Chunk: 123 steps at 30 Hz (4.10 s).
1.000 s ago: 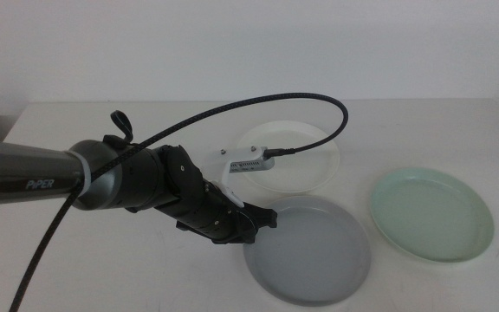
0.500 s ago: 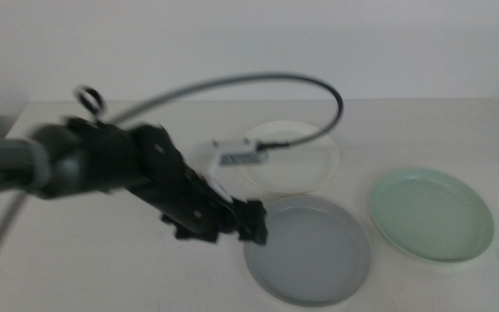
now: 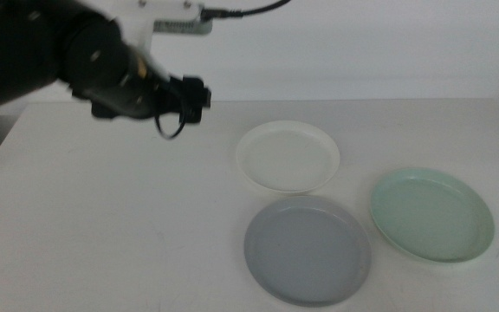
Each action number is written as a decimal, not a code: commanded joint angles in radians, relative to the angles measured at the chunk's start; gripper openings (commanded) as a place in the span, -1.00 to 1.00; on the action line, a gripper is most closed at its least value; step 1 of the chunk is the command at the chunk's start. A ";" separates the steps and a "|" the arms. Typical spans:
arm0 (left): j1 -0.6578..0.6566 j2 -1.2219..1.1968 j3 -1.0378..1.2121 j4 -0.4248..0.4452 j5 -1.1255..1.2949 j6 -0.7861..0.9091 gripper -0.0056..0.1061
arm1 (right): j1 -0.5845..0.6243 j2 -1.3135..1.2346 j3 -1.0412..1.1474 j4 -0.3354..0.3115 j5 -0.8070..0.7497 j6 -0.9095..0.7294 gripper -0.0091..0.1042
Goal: Stack the three bowls on top of each other.
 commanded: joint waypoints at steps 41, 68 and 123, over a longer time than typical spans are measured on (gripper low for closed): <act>-0.010 0.642 -0.458 -0.124 -0.149 -0.037 0.02 | -0.005 -0.028 -0.006 -0.011 -0.068 -0.012 -0.25; -0.142 0.098 -0.069 -0.070 -0.204 -0.054 -0.90 | -0.005 -0.028 -0.006 -0.011 -0.068 -0.012 -0.25; -0.187 -0.652 0.284 -0.228 0.099 0.442 0.98 | -0.005 -0.028 -0.006 -0.011 -0.068 -0.012 -0.25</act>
